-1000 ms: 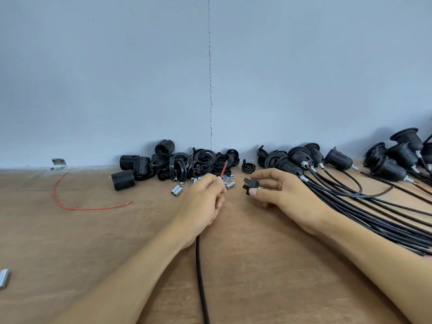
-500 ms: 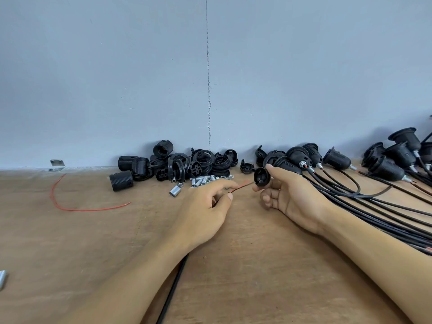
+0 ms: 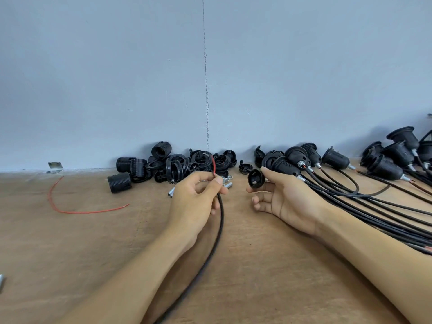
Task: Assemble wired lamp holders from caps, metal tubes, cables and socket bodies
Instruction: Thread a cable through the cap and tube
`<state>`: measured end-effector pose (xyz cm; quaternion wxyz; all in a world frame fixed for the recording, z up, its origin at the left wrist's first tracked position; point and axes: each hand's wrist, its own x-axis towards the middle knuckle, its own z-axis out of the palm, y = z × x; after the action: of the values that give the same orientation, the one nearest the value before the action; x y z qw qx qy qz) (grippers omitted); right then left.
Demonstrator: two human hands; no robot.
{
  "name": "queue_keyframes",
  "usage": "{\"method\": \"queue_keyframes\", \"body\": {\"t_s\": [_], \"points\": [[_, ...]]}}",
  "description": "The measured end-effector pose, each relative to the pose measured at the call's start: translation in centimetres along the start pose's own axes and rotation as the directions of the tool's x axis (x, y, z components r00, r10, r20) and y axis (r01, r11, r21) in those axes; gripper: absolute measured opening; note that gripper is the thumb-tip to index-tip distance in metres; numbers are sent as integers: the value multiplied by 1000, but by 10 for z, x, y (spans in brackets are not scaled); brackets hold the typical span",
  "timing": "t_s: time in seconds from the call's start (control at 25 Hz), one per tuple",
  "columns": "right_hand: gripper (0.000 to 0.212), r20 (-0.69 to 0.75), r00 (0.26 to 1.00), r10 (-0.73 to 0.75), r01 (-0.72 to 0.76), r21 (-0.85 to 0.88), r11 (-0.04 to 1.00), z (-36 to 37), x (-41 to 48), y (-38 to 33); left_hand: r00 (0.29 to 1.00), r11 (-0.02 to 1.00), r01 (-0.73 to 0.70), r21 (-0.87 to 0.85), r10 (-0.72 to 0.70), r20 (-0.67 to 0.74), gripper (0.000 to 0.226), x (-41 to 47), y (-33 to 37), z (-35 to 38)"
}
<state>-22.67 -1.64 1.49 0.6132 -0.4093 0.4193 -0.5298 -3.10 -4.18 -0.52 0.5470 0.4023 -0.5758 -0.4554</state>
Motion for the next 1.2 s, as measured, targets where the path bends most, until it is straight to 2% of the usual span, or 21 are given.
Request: {"method": "queue_keyframes", "body": {"t_s": [0.16,0.36,0.44,0.52,0.6,0.68,0.76,0.88,0.96,1.08,1.2], "points": [[43,89,996,17,-11,-72,997,5,-2,1,984,960,13,-280,-62,-167,10,5,3,0],[55,173,984,37,-7,-171,985,11,-4,2,934,921,-4,-389,-136,-330,10,9,7,-6],[54,163,985,58,-31,-166,986,7,-4,1,918,913,-17,-407,-147,-368,10,12,8,-10],[52,141,988,67,-45,-152,987,3,-3,0,939,886,62,-459,-207,-273,7,10,10,-11],[53,163,984,66,-44,-135,990,2,-1,0,967,846,207,-491,-253,-27,6,2,10,-5],[53,218,974,64,-43,-96,994,2,0,1,951,862,305,-405,-255,174,18,-3,8,4],[57,253,966,60,-45,-66,997,1,-1,1,938,913,312,-264,-250,241,15,-7,7,10],[57,230,971,69,-59,-53,997,0,-2,1,960,942,257,-213,-224,169,13,-7,6,12],[56,174,981,84,-77,-47,996,1,-3,0,981,934,195,-299,-184,67,11,-7,7,9],[51,52,994,94,-97,54,994,-1,0,0,978,902,127,-414,-184,-101,9,-3,9,1],[41,-5,990,140,-137,145,980,-3,3,1,970,894,96,-438,-182,-159,8,-2,10,-1]]}}
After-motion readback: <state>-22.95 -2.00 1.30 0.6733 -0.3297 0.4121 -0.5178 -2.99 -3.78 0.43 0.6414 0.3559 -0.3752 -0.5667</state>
